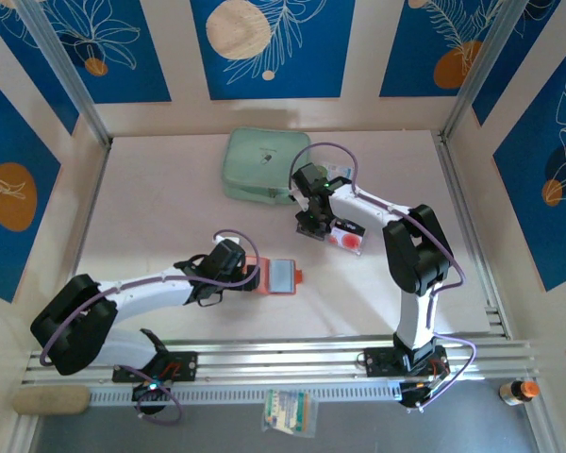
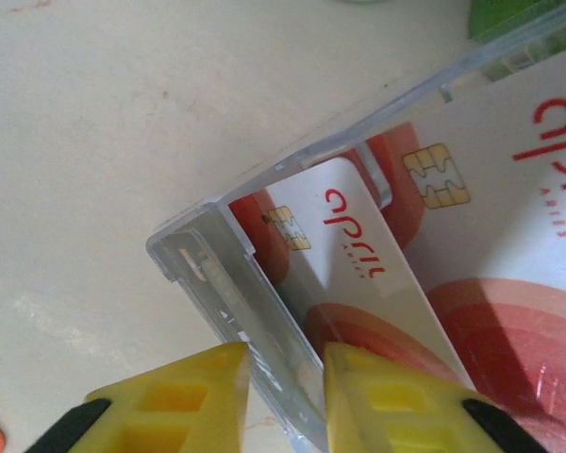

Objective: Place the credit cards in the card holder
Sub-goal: Pick up the credit card from the storage box.

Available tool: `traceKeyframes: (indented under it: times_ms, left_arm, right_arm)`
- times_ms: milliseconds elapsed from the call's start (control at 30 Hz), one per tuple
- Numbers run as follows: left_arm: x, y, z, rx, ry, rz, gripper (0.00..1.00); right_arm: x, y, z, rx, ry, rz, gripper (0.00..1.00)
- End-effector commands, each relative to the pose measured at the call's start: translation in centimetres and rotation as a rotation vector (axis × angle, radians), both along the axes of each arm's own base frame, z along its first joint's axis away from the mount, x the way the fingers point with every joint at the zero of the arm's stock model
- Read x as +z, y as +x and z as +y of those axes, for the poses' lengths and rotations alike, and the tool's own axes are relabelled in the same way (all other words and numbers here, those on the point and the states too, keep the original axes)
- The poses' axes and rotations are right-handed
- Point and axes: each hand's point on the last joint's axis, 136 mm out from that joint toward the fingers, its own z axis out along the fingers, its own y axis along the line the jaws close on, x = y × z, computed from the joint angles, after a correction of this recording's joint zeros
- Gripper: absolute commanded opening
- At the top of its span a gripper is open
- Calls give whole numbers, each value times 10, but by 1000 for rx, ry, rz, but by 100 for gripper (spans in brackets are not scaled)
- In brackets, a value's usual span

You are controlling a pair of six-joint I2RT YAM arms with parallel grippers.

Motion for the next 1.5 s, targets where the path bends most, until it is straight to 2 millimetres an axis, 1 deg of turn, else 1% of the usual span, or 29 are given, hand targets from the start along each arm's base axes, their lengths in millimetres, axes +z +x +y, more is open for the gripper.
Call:
traceKeyframes:
  times_ms: [0,67,267,367,500,600,733,800,967,1100,1300,1467]
  left_arm:
    - [1,-3,-1,-1,-12,0,100]
    - [1,-3,-1,-1,-12,-1,100]
    - [1,-3,-1,-1,-14,-1,100]
    - [2,-3,-1,-3,-13,-1,100]
    - [3,-3,-1,-5,-13,-2,100]
    - [6,-3,-2,-6,-18,-6,100]
    - [16,0,-5,-12,-33,-22,100]
    - [21,2,-7,-19,-37,-32,100]
    - [32,8,-13,-43,-32,-48,100]
    - [32,11,-16,-61,-9,-48,100]
    - [22,11,-10,-75,61,-31,100]
    - [13,8,0,-67,114,-6,100]
  right_arm:
    - [-2,-7,5,26,9,21,21]
    - [-2,-9,6,36,14,27,16]
    - [-2,-13,8,75,21,35,7]
    - [1,-13,9,99,20,23,1]
    - [10,-13,12,128,33,0,0]
    - [20,-13,14,142,39,-25,0]
    - [41,-13,21,158,58,-68,0]
    - [55,-15,25,167,76,-91,0]
    - [77,-25,36,157,139,-116,0]
    - [91,-38,46,86,253,-96,0]
    - [110,-64,64,-90,577,-18,0]
    - [109,-85,70,-226,843,73,0]
